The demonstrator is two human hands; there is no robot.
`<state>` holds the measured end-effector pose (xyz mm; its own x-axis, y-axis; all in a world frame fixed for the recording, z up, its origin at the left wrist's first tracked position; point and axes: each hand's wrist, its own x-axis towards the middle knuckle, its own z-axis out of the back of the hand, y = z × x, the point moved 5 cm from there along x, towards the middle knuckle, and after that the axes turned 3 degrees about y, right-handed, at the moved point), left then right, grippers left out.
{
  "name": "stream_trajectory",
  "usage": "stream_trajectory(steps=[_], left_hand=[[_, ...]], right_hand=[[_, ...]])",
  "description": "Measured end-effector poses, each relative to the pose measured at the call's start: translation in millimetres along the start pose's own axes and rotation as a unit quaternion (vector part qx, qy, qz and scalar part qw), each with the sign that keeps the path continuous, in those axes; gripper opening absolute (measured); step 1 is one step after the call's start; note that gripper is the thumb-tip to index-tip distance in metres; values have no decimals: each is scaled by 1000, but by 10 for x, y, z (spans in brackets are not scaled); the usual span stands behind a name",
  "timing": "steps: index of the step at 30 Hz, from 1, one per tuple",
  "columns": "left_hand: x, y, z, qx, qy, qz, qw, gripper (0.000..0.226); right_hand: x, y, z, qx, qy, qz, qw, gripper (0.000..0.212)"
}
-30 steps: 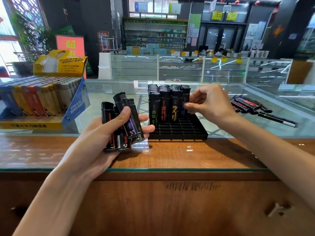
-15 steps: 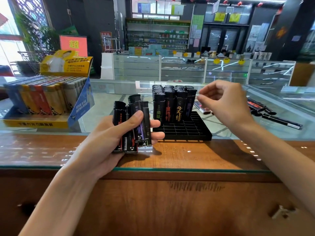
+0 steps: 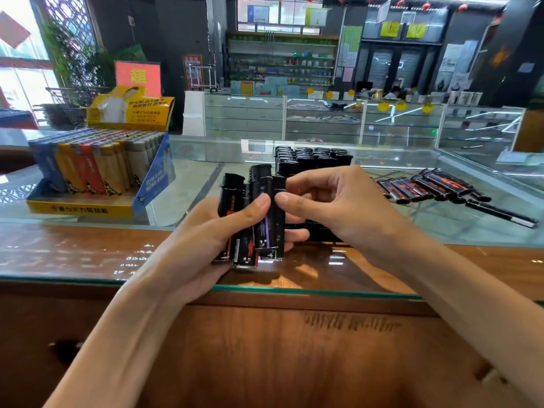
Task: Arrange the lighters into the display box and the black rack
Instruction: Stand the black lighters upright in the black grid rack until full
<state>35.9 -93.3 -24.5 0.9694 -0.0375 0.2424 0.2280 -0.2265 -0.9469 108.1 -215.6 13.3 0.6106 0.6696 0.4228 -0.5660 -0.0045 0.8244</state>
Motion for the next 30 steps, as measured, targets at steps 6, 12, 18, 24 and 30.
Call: stream_trajectory(steps=[6, 12, 18, 24, 30], left_hand=[[10, 32, 102, 1, -75, 3, 997, 31], [17, 23, 77, -8, -65, 1, 998, 30], [24, 26, 84, 7, -72, -2, 997, 28], [19, 30, 100, -26, -85, -2, 996, 22], [7, 8, 86, -35, -98, -5, 995, 21]], right_hand=[[30, -123, 148, 152, -29, -59, 986, 6], [-24, -143, 281, 209, -8, -47, 977, 5], [-56, -232, 610, 174, -67, -47, 981, 17], [-38, -226, 874, 52, -129, -34, 990, 20], [73, -143, 627, 47, -101, -1, 994, 16]])
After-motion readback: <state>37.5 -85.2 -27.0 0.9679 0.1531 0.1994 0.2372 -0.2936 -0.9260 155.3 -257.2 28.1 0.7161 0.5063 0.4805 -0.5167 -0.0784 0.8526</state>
